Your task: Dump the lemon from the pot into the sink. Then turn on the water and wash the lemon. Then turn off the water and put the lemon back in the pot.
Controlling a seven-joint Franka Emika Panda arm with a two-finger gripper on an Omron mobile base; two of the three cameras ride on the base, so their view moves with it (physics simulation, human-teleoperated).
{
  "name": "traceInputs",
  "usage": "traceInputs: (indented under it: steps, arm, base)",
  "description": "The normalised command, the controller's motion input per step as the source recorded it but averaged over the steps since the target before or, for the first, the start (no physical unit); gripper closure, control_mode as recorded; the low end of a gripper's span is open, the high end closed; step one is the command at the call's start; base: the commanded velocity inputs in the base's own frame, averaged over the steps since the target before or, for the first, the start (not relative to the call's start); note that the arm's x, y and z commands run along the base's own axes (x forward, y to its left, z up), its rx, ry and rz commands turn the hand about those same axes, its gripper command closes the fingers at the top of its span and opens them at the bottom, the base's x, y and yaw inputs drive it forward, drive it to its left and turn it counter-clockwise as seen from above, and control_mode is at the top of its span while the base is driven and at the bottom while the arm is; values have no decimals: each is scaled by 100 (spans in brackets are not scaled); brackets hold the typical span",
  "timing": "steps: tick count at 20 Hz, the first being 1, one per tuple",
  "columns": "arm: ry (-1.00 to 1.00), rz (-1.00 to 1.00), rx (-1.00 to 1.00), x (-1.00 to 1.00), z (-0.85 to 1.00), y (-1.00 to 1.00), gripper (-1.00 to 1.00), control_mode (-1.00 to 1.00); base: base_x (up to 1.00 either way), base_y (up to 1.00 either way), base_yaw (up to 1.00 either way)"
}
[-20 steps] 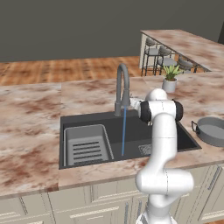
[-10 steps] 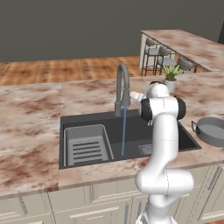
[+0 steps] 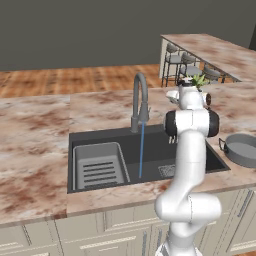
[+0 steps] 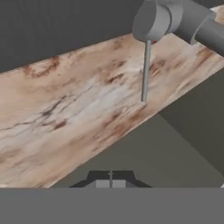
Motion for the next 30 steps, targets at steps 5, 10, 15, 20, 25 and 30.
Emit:
traceInputs:
  steps: [5,10,15,20,25,30]
  arm:
    - [17,1,0,-70,24,-95,100,-100]
    - [4,4,0,-99,9,-87,100,-100]
    - [-7,17,-7,-100,0,-48,100,-100]
    - [-28,18,-27,-100,11,4,100,-100]
    - [-17,29,-39,-99,42,10,100,-100]
    - [-6,40,-58,-65,47,52,100,-100]
  base:
    - [0,0,0]
    - [0,0,0]
    - [0,0,0]
    - [0,0,0]
    - [0,0,0]
    - [0,0,0]
